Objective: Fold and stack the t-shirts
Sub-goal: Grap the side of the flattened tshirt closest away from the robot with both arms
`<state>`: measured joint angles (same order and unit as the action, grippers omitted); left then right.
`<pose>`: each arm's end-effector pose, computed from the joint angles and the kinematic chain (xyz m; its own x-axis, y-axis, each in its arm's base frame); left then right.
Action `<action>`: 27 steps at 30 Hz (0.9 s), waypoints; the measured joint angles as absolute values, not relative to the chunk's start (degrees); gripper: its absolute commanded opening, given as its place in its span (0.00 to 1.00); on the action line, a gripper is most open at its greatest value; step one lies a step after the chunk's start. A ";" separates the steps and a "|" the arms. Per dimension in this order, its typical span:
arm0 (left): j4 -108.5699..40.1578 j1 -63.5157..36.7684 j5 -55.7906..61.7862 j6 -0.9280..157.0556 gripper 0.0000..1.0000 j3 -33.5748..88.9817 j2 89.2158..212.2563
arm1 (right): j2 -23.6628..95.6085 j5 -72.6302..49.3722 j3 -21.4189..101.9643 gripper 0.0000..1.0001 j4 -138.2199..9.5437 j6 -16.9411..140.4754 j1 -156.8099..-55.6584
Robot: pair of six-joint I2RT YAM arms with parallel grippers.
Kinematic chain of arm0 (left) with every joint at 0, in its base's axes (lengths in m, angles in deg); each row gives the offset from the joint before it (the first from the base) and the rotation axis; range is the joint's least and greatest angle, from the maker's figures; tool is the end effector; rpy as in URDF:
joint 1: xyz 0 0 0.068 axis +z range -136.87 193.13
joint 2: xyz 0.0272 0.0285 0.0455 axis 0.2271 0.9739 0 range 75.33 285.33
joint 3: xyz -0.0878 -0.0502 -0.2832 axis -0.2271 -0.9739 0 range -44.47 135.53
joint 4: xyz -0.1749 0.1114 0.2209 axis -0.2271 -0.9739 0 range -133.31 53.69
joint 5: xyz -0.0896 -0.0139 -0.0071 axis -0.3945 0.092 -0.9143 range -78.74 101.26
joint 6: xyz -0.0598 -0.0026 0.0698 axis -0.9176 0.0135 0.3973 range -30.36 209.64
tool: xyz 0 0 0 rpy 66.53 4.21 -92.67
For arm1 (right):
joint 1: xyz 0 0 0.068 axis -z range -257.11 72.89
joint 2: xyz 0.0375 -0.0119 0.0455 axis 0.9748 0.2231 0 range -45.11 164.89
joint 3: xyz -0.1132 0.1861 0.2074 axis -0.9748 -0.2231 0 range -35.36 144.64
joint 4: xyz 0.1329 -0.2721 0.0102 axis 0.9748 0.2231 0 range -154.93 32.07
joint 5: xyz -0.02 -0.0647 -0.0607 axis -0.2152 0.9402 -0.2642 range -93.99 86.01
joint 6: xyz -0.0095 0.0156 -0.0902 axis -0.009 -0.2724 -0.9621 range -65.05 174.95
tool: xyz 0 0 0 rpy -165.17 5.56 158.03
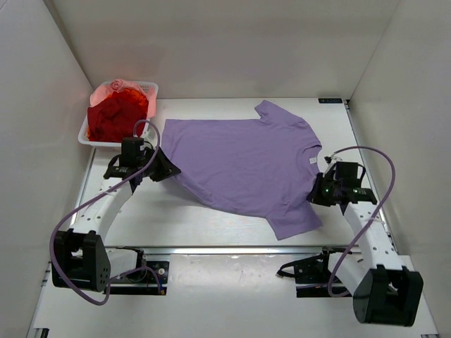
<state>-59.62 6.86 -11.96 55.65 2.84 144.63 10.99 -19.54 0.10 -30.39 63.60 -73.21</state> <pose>0.3069 -0.0665 0.2283 -0.7960 -0.4295 -0.4264 -0.0834 0.7756 -0.6257 0.2368 0.0060 0.1846 -0.8228 0.2013 -0.5314 0.0369 0.9521 0.3035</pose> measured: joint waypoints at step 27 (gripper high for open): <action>-64.87 7.48 -9.34 57.22 0.20 -1.09 135.78 | -9.23 -18.16 9.50 0.01 0.84 71.68 -71.30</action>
<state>-64.87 7.48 -9.34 57.22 -1.09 135.78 -9.23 -18.16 9.50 0.84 71.68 -71.30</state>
